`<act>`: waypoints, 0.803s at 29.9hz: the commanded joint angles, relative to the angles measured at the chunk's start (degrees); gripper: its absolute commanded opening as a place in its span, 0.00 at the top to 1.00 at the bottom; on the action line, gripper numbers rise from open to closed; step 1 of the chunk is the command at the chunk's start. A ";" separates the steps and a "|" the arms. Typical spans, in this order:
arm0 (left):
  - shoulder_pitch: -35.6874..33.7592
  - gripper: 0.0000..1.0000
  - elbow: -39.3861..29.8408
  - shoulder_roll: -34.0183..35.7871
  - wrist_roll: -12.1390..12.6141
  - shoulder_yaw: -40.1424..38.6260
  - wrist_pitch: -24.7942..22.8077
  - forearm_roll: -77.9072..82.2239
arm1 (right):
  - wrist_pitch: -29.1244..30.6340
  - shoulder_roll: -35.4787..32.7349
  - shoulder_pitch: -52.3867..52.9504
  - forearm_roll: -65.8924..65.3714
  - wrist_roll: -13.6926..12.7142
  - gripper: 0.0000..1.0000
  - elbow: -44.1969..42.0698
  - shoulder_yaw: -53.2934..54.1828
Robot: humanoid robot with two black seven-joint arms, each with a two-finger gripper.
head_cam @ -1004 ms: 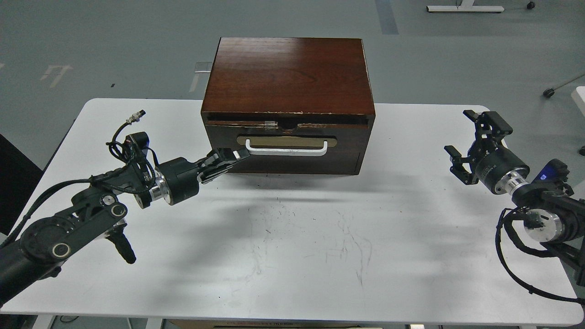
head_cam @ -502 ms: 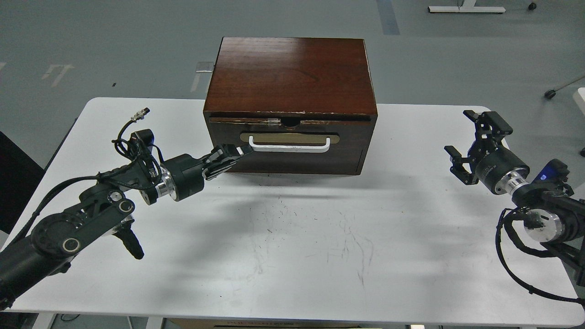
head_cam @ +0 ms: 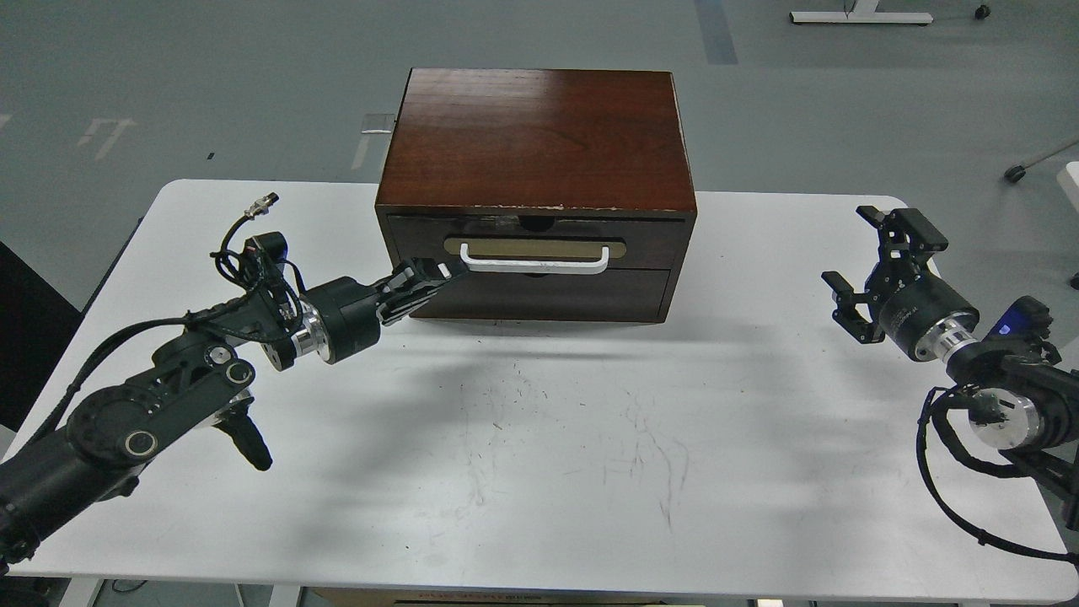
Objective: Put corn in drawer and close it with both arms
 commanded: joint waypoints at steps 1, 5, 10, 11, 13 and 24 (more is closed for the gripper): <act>0.10 1.00 -0.54 0.93 -0.20 0.53 -1.04 -0.84 | 0.00 0.00 0.00 0.00 0.00 0.00 0.00 0.00; 0.89 1.00 -2.91 3.75 -0.81 0.97 -4.55 -0.93 | 0.00 -0.09 0.00 0.00 0.00 0.00 0.00 0.08; 2.38 0.08 -7.12 7.17 -1.08 0.88 -6.76 -1.10 | 0.00 -0.44 0.00 0.00 0.00 0.00 0.09 0.08; 2.64 0.00 -8.01 7.79 -1.08 0.88 -6.76 -1.11 | 0.00 -0.53 0.00 0.00 0.00 0.00 0.09 0.08; 3.08 0.00 -9.85 9.63 -1.86 0.79 -7.20 -2.24 | 0.00 -0.61 0.00 0.00 0.00 0.00 0.09 0.08; 3.87 0.00 -9.95 18.42 -7.63 0.09 -7.64 -37.45 | -0.18 -0.44 0.00 0.00 0.00 0.00 0.09 2.02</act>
